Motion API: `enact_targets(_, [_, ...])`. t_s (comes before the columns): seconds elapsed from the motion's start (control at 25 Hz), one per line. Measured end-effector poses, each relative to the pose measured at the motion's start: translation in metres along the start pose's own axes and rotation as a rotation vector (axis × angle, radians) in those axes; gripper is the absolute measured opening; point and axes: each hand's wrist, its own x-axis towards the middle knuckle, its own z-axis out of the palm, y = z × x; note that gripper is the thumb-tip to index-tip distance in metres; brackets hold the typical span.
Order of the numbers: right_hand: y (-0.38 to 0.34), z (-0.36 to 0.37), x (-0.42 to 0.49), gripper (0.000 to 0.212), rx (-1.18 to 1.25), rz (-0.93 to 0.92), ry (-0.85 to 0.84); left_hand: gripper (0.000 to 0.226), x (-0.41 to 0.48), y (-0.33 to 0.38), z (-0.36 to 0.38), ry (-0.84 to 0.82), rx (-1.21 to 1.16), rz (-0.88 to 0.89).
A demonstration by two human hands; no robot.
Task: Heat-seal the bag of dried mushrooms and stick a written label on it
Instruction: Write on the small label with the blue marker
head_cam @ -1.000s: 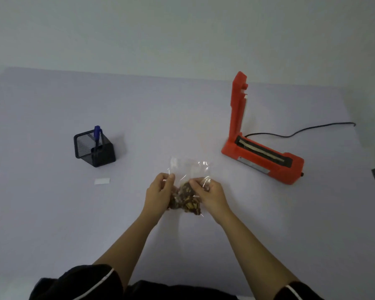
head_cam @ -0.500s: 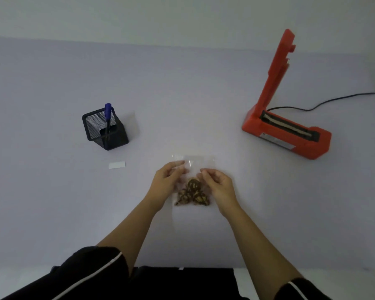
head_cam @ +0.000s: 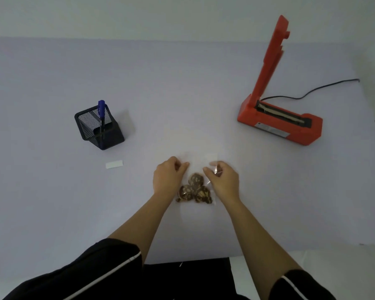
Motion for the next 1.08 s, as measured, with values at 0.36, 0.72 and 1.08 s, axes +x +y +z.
enact_targets(0.36, [-0.043,-0.031,0.022,0.036,-0.244,-0.239,0.099,0.04,0.009,0.003,-0.065,0.195,0.07,0.28])
enact_targets(0.72, [-0.179,0.029,0.032,0.024,-0.133,-0.554,-0.089,0.035,0.05,-0.029,-0.198,0.471,0.039,0.143])
enact_targets(1.08, [-0.243,0.152,0.042,0.047,-0.397,-0.579,-0.434,0.032,0.065,-0.051,-0.193,0.155,-0.312,-0.24])
